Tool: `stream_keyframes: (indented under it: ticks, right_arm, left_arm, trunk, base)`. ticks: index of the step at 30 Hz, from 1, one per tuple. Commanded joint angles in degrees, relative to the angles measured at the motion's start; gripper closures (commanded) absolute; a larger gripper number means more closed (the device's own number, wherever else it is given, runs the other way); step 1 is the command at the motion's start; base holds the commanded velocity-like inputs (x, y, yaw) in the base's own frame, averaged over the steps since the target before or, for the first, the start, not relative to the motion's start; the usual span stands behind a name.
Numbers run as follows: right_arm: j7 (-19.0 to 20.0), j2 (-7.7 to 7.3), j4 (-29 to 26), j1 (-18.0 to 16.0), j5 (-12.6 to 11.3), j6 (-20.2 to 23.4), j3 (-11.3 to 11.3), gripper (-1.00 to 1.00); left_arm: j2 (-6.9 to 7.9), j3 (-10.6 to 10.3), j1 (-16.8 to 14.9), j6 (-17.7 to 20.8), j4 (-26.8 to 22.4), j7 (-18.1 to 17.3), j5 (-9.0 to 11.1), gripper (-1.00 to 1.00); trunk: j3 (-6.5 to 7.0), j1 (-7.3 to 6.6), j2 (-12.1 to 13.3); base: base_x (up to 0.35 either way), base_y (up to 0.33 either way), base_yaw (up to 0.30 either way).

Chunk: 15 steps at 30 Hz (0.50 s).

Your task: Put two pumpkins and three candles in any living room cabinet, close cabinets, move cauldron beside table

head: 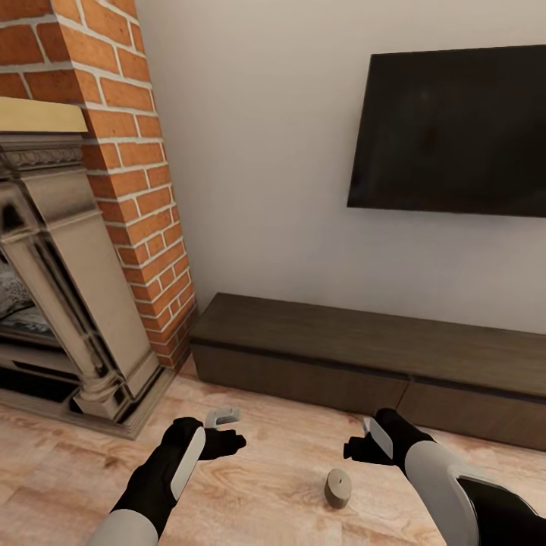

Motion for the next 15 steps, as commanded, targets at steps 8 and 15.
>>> stream_keyframes:
  ticks: [8,15]
  right_arm:
    - [0.02,0.03,-0.08,-0.02,0.57,0.27,-0.49,-1.00]
    - [-0.12,0.03,-0.08,-0.02,0.57,0.27,-0.49,-1.00]
  left_arm:
    - [0.00,-0.08,-0.02,0.19,-0.06,0.40,0.51,-1.00]
    - [0.00,-0.09,-0.02,0.24,-0.06,0.40,0.51,-1.00]
  trunk:
    - [-1.49,1.76,-3.25]
    - [-2.96,3.30,-6.06]
  base:
    - [0.000,0.000,0.000]
    - [0.000,0.000,0.036]
